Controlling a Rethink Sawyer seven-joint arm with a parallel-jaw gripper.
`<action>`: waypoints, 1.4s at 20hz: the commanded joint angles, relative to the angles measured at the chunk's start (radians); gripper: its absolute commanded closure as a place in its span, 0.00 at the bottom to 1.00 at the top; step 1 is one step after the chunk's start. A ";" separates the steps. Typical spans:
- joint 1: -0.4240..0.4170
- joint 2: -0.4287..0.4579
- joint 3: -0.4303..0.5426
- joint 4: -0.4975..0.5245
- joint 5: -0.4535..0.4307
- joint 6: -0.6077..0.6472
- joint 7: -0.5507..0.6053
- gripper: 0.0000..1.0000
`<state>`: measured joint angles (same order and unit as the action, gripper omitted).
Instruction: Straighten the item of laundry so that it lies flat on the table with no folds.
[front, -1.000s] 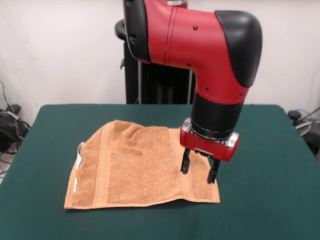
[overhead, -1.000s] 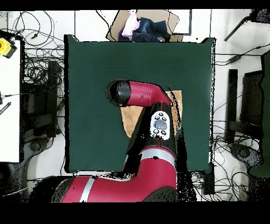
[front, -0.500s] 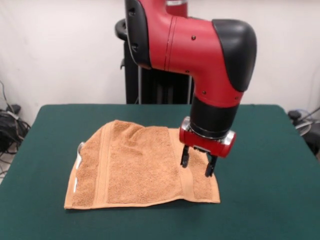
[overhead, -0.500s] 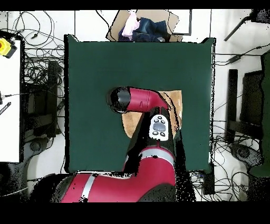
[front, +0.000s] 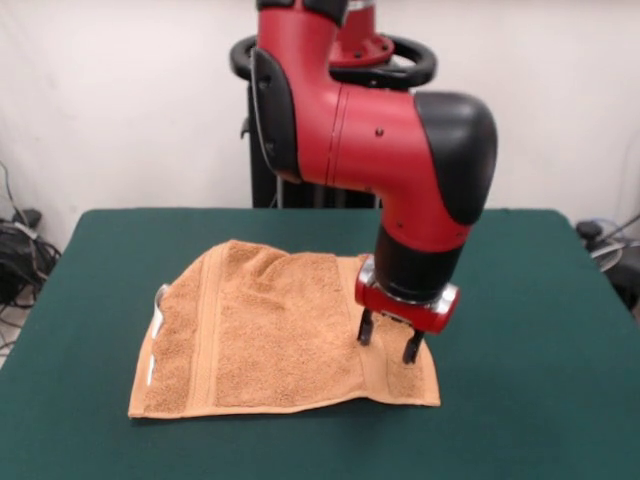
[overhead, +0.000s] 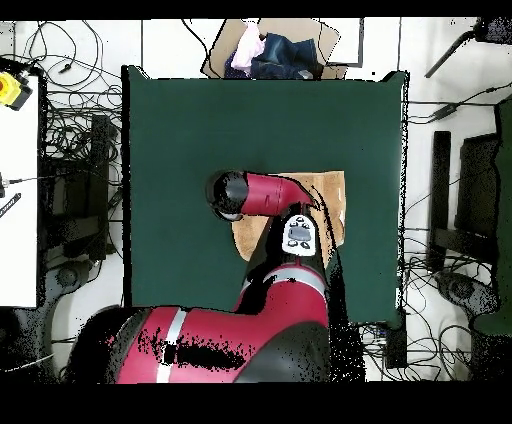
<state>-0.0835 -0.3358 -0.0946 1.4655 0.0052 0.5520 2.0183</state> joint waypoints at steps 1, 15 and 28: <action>-0.040 0.107 0.052 -0.060 0.062 -0.025 0.166 0.00; 0.008 0.227 -0.020 -0.183 0.051 0.008 0.205 0.00; 0.015 0.232 -0.027 -0.185 0.052 0.002 0.212 0.00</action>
<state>-0.0593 -0.2522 -0.1379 1.3225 0.0405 0.7158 2.0181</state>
